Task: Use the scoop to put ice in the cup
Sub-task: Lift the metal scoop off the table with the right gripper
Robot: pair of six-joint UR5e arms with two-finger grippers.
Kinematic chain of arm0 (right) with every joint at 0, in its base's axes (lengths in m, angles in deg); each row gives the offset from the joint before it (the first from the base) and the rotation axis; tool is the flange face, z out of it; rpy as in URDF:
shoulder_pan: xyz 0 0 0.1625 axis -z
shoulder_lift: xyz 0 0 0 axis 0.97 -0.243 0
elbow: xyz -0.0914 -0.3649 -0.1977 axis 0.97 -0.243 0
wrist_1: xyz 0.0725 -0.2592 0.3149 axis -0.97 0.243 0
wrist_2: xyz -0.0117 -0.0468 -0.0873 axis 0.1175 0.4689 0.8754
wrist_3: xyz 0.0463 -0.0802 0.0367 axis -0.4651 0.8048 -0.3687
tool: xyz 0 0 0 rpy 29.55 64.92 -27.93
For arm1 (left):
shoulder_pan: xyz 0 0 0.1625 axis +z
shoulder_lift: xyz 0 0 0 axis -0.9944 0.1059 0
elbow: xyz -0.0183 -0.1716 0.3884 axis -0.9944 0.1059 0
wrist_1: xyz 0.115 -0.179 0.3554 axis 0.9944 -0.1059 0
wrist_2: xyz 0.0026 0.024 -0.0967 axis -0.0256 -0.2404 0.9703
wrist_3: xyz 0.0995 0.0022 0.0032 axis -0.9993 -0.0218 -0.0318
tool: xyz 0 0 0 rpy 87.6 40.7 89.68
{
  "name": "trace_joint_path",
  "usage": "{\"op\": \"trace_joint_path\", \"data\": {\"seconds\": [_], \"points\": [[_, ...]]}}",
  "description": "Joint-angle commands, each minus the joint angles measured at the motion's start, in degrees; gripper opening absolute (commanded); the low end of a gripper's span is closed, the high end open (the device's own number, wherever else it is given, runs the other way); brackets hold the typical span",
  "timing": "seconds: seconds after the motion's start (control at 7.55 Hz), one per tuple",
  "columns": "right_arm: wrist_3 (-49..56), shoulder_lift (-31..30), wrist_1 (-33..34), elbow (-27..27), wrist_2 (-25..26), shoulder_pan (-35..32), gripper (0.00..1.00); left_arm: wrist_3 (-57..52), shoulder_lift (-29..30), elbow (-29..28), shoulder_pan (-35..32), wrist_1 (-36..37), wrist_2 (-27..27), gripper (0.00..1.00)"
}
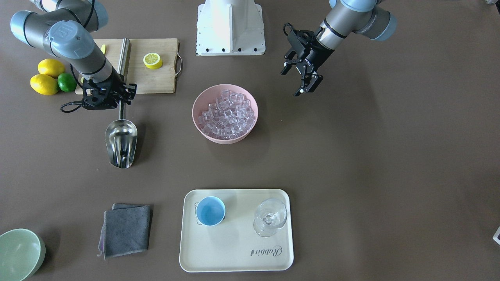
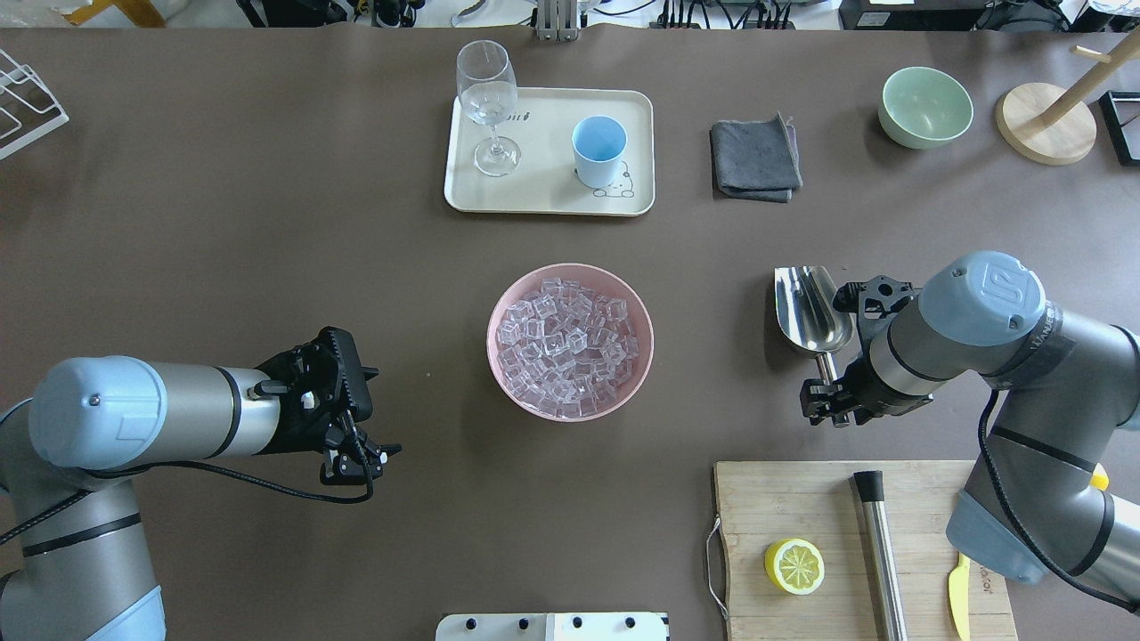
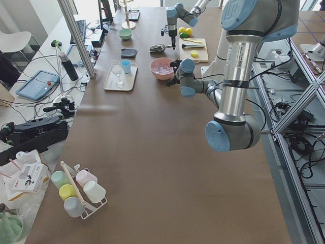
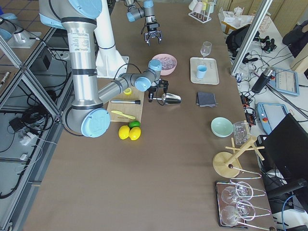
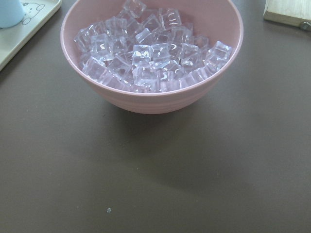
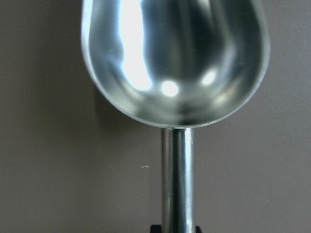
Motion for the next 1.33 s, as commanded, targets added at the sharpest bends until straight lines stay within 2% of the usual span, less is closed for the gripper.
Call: {"op": "trace_joint_path", "data": {"seconds": [0.0, 0.13, 0.27, 0.53, 0.66, 0.8, 0.93, 1.06, 1.19], "points": [[-0.3, -0.1, 0.0, 0.3, -0.1, 0.0, 0.0, -0.1, 1.2, -2.7, 0.4, -4.3, 2.2, 0.99], [-0.3, -0.2, 0.0, 0.5, -0.1, 0.0, 0.0, -0.1, 3.5, -5.0, 0.6, -4.8, 2.2, 0.99], [-0.3, -0.2, 0.2, 0.5, 0.0, -0.1, 0.0, -0.1, 4.7, -8.1, 0.6, -8.3, 2.2, 0.99], [0.0, -2.2, 0.9, 4.4, -0.7, -0.1, 0.0, -0.3, 5.5, -8.9, 2.5, -8.8, 2.3, 0.99], [0.4, -2.4, 5.0, 7.1, -0.1, -1.8, 0.0, -0.3, 5.8, -9.5, 3.0, -9.2, 1.7, 0.99], [5.1, -2.3, 11.1, 10.9, 0.0, -5.2, 0.0, -2.0, 6.2, -10.1, 2.8, -9.4, 1.5, 0.99], [17.4, -2.4, 17.0, 13.8, -0.1, -9.3, 0.0, -4.2, 8.6, -13.0, 2.8, -10.5, 1.5, 0.99], [26.7, -1.6, 20.6, 13.9, 0.0, -12.5, 0.0, -5.4, 9.6, -14.8, 2.4, -11.9, 1.5, 0.99], [28.3, -1.5, 20.6, 14.3, -0.6, -13.7, 0.0, -5.5, 9.4, -14.7, 1.4, -11.9, 1.5, 0.99]]}}
